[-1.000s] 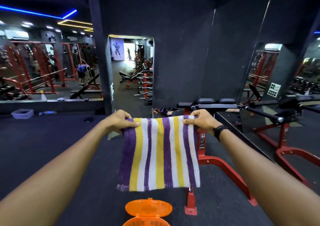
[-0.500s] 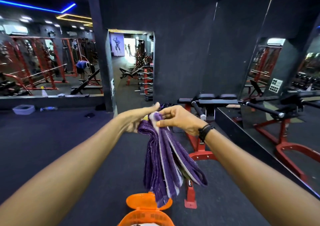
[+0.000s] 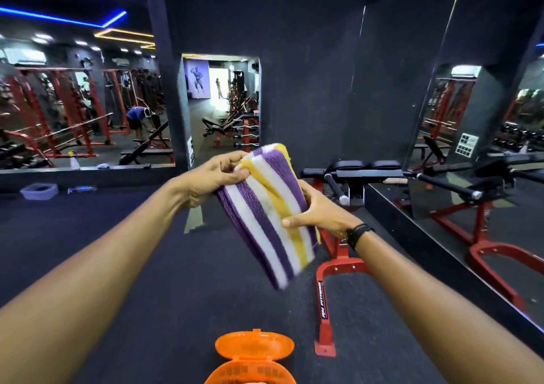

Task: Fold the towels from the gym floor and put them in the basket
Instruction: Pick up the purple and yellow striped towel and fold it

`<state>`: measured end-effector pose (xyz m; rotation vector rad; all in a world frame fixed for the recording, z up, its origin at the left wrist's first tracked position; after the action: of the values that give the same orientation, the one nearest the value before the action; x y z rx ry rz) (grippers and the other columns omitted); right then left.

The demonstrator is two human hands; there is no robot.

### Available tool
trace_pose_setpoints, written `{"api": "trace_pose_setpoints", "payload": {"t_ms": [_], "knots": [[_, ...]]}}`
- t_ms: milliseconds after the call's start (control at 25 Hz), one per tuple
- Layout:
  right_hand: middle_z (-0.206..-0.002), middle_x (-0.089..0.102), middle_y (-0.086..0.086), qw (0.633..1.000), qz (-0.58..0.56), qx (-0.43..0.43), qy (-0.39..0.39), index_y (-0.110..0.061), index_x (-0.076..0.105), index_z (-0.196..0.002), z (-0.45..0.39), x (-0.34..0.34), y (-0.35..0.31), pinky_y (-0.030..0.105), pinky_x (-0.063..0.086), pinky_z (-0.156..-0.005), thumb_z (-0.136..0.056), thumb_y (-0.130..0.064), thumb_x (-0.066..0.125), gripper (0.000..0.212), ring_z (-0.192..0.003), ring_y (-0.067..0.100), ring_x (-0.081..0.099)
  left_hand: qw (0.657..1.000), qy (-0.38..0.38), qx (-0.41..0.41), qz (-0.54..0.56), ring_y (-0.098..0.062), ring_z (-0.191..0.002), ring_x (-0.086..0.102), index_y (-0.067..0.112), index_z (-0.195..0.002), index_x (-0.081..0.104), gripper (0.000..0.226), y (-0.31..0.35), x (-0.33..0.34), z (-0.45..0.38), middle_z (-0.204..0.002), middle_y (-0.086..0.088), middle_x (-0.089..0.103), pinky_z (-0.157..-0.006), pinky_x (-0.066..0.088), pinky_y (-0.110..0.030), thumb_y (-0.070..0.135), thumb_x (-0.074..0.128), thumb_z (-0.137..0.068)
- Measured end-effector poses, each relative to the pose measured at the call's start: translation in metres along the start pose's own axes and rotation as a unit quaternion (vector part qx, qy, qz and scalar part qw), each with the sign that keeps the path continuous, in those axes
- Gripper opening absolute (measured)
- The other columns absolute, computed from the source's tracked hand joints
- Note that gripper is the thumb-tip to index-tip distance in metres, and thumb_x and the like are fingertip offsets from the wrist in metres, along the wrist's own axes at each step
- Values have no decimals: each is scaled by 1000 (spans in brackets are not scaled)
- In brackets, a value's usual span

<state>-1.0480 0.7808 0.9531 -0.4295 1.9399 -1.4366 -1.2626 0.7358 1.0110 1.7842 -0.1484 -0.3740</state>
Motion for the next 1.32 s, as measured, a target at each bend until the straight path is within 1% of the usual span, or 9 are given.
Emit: {"api": "trace_pose_setpoints", "payload": {"t_ms": [120,240,360,440,520,680,880,1040,1320], "knots": [[-108,69,-11,995,73,28,-63,-21,56,-121,6,5,11,26,52,-87,-59,-15,91,70,-100,5,64,997,29,45,57,-13,-86,68,16,-115,61,62,6,-13,6,-99,-3,69,-75,58,-26,37,86,-63],[-103,73,4,989,88,96,-67,-10,67,-107,14,-5,31,38,54,-89,-60,-17,85,51,-90,16,68,992,88,51,76,-11,-84,68,19,-109,62,53,-3,-33,19,-96,-1,69,-76,57,-25,35,85,-65],[-111,69,16,988,-130,73,46,-6,67,-110,15,-28,31,38,55,-87,-65,-6,79,47,-93,26,68,984,167,12,51,-7,-75,67,18,-103,60,18,-23,-53,37,-87,5,72,-65,56,-21,21,63,-86],[-109,69,17,953,-278,33,117,-5,64,-114,12,-37,21,37,57,-80,-73,-5,71,42,-89,27,69,979,190,-64,31,-10,-76,63,15,-109,56,15,-45,-61,43,-93,0,69,-62,53,-24,15,53,-94],[-96,71,12,937,-301,39,172,-7,63,-110,6,-39,10,33,58,-70,-82,-11,65,29,-79,23,70,975,174,-134,19,-19,-85,49,17,-113,56,21,-66,-64,44,-104,-8,54,-69,46,-29,20,58,-93],[-94,71,9,965,-134,74,212,-12,63,-104,-12,-42,-16,30,56,-67,-84,-16,68,21,-76,19,70,963,198,-180,10,-9,-72,49,19,-112,57,55,-67,-68,50,-98,-5,55,-81,46,-36,41,76,-65],[-90,70,5,982,36,85,165,-16,65,-89,-30,-29,-22,30,55,-71,-81,-7,68,13,-75,17,66,949,225,-192,-113,-14,-100,63,19,-122,53,42,-73,-77,48,-119,-6,60,-90,50,-37,33,68,-85],[-94,73,7,956,184,172,152,-16,69,-86,-35,-17,41,41,56,-85,-69,-17,76,18,-89,23,69,918,171,-240,-264,-17,-99,57,14,-124,54,49,-123,-63,53,-113,-6,61,-80,45,-28,33,72,-82],[-95,67,6,891,279,327,146,-12,66,-96,15,7,189,29,46,-80,-72,-20,74,27,-98,27,62,883,62,-356,-298,-21,-108,56,12,-128,52,55,-260,-36,91,-123,-11,58,-93,44,-32,34,72,-82]]}}
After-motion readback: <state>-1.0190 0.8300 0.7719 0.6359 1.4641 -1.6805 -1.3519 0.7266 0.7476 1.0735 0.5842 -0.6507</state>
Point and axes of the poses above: each hand's wrist, its own z-axis away from the middle knuckle, its own x-axis out of the palm, y = z × x, the point moved 4 cm from there along -z, towards the middle knuckle
